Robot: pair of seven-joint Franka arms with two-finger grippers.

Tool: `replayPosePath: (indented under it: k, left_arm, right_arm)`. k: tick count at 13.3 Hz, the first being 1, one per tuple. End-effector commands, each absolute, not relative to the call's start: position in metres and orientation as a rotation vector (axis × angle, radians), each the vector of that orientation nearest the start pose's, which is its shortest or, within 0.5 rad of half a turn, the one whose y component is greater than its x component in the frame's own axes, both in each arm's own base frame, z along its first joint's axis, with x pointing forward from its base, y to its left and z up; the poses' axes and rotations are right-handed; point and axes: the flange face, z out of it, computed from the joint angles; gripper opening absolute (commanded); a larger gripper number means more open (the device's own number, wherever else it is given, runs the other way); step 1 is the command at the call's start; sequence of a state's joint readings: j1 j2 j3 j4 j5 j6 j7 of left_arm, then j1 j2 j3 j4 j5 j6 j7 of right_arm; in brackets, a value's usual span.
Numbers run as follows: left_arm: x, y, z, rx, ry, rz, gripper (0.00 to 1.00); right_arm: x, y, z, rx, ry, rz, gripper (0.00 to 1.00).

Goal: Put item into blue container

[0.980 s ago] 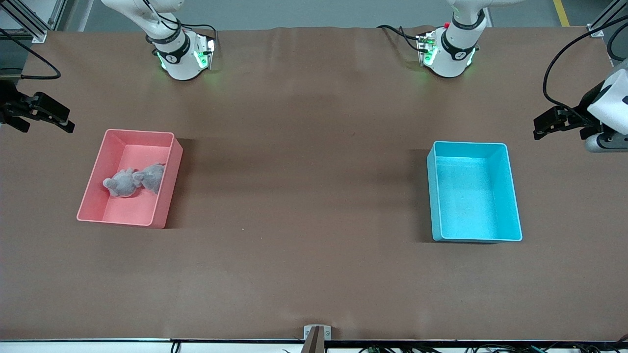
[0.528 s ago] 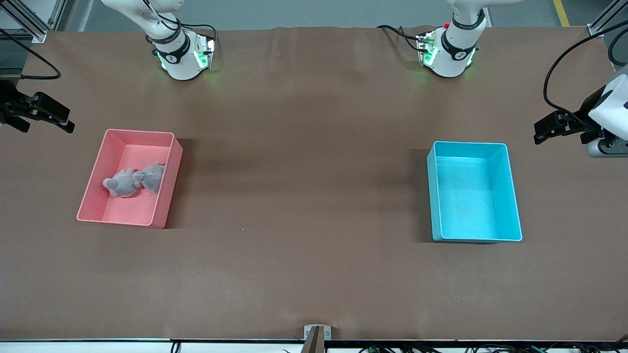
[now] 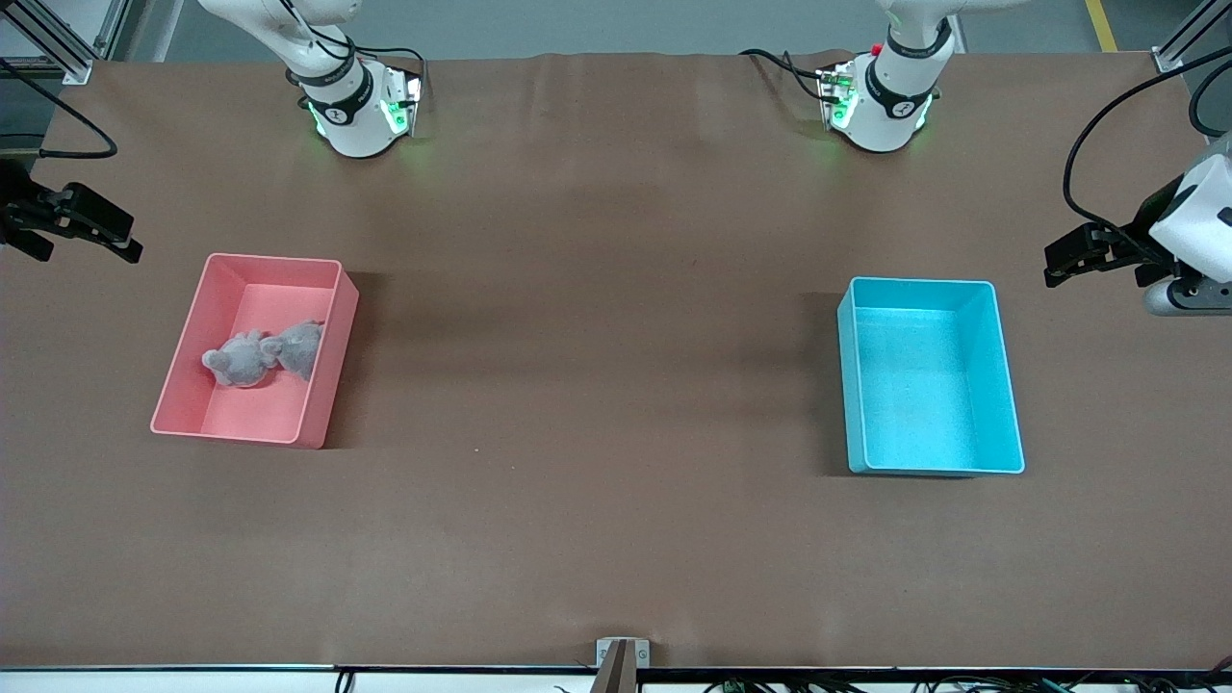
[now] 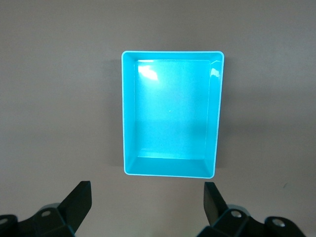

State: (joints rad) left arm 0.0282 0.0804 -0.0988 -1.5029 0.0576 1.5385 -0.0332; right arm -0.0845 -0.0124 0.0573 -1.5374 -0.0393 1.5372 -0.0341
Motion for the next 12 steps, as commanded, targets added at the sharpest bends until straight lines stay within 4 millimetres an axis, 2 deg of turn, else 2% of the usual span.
replayPosePath:
  k: [1,2,4,9,12]
  left_arm:
    - [0.578,-0.032,0.607,-3.070,0.061,0.074,1.00]
    - [0.579,-0.031,0.607,-3.071,0.059,0.071,1.00]
    - [0.580,-0.032,0.607,-3.070,0.059,0.069,1.00]
    - [0.582,-0.025,0.608,-3.075,0.041,0.063,1.00]
    - [0.582,-0.023,0.608,-3.080,0.036,0.061,1.00]
  right_arm:
    - [0.558,-0.072,0.598,-3.182,-0.206,0.128,1.00]
    - [0.565,-0.088,0.582,-3.163,-0.243,0.159,1.00]
    - [0.575,-0.109,0.536,-3.144,-0.225,0.218,1.00]
    - [0.558,-0.132,0.411,-3.058,-0.294,0.224,1.00]
    - [0.560,-0.142,0.354,-3.036,-0.360,0.234,1.00]
